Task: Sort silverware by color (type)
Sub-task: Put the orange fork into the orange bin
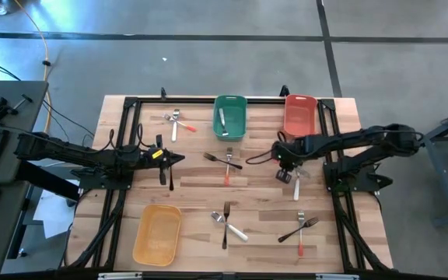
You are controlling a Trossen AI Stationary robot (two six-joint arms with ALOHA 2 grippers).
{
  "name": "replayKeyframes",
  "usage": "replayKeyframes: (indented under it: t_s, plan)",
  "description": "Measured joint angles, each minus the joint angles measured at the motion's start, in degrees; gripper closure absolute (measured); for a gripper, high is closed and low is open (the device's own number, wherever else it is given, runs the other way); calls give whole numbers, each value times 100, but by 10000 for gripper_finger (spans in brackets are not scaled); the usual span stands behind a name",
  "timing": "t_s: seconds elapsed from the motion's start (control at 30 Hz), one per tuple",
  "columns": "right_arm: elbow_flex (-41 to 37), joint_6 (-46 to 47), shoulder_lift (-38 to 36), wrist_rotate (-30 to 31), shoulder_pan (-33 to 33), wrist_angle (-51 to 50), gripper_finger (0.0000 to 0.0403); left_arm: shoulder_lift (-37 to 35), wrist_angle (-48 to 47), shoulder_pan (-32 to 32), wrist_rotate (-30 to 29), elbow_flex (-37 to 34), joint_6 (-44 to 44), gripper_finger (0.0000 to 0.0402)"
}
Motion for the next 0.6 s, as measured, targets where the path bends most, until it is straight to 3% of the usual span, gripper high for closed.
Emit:
replayKeyframes:
  t_s: [0.17, 0.37, 0.5, 0.6]
  plan:
    - [960, -208, -4, 594, -492, -851, 400, 0, -24, 0, 0, 0, 45, 401]
    - [1985, -680, -9, 1070, -1753, -1412, 401, 0, -76, 0, 0, 0, -67, 401]
    - [2139, -693, -15, 1111, -2831, -1216, 401, 0, -97, 1, -1, 0, -131, 401]
    - [1807, -718, -13, 1049, -3535, -752, 402, 0, -109, 0, 0, 0, -109, 401]
